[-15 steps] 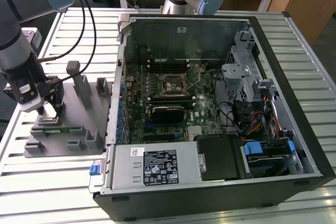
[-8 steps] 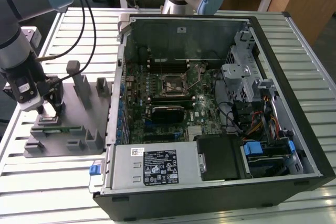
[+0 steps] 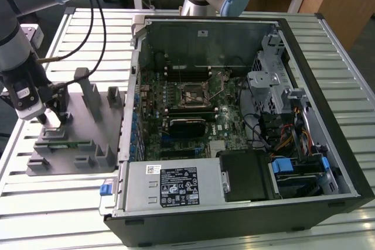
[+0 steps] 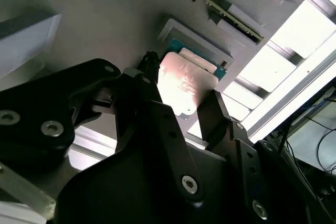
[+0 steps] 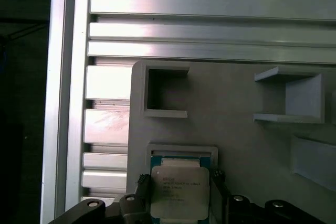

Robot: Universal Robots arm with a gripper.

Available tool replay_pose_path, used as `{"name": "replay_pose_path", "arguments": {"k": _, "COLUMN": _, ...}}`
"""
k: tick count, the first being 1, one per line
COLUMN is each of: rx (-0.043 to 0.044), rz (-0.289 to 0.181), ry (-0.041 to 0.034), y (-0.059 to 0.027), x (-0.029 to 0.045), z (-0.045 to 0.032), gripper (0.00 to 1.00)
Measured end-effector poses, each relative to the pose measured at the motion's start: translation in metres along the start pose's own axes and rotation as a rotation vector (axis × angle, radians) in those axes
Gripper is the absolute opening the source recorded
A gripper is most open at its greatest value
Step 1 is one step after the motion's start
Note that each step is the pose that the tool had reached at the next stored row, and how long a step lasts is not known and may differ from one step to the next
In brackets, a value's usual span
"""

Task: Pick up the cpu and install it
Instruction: 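Pick up the cpu and move it towards the insertion slot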

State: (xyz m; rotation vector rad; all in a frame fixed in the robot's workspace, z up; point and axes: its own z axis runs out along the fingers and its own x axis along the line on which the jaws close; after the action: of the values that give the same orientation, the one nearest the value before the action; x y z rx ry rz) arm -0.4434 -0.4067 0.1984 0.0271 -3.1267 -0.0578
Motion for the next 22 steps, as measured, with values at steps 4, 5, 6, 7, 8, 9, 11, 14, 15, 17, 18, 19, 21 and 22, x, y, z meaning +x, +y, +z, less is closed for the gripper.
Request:
{"name": "replay_pose_path", "arguments": {"k": 4, "rx": -0.0001, "rz": 0.0, "ry": -0.0002, "y": 0.0, "x": 0.0, "z": -0.0006, "gripper": 0.54}}
{"name": "replay_pose_path", "arguments": {"k": 5, "rx": -0.0001, "rz": 0.0, "ry": -0.0001, "y": 0.0001, "x": 0.0, "z": -0.0009, "gripper": 0.54}}
{"name": "replay_pose_path", "arguments": {"k": 6, "rx": 0.0, "rz": 0.0, "ry": 0.0, "y": 0.0, "x": 0.0, "z": -0.0011, "gripper": 0.54}}
{"name": "replay_pose_path", "arguments": {"k": 7, "rx": 0.0002, "rz": 0.0, "ry": 0.0003, "y": 0.0, "x": 0.0001, "z": -0.0018, "gripper": 0.54}}
{"name": "replay_pose_path", "arguments": {"k": 8, "rx": 0.0, "rz": 0.0, "ry": 0.0001, "y": 0.0001, "x": 0.0001, "z": -0.0022, "gripper": 0.54}}
{"name": "replay_pose_path", "arguments": {"k": 9, "rx": -0.0004, "rz": 0.0, "ry": 0.0, "y": 0.0, "x": 0.0001, "z": -0.0023, "gripper": 0.54}}
{"name": "replay_pose_path", "arguments": {"k": 11, "rx": -0.0004, "rz": 0.0, "ry": -0.0002, "y": 0.0, "x": 0.0, "z": -0.0023, "gripper": 0.54}}
{"name": "replay_pose_path", "arguments": {"k": 14, "rx": -0.0001, "rz": 0.0, "ry": 0.0004, "y": 0.0001, "x": 0.0001, "z": -0.0044, "gripper": 0.54}}
{"name": "replay_pose_path", "arguments": {"k": 15, "rx": -0.0002, "rz": 0.0, "ry": 0.0001, "y": 0.0001, "x": 0.0001, "z": -0.0054, "gripper": 0.54}}
{"name": "replay_pose_path", "arguments": {"k": 17, "rx": -0.0003, "rz": 0.0, "ry": 0.0, "y": 0.0002, "x": 0.0001, "z": -0.0078, "gripper": 0.54}}
{"name": "replay_pose_path", "arguments": {"k": 18, "rx": -0.0003, "rz": 0.0, "ry": 0.0, "y": 0.0003, "x": 0.0001, "z": -0.0087, "gripper": 0.54}}
{"name": "replay_pose_path", "arguments": {"k": 19, "rx": -0.0003, "rz": 0.0, "ry": 0.0001, "y": 0.0003, "x": 0.0001, "z": -0.0096, "gripper": 0.54}}
{"name": "replay_pose_path", "arguments": {"k": 21, "rx": -0.0003, "rz": 0.0, "ry": -0.0001, "y": 0.0004, "x": 0.0001, "z": -0.0112, "gripper": 0.54}}
{"name": "replay_pose_path", "arguments": {"k": 22, "rx": -0.0003, "rz": 0.0, "ry": -0.0001, "y": 0.0004, "x": 0.0001, "z": -0.0117, "gripper": 0.54}}
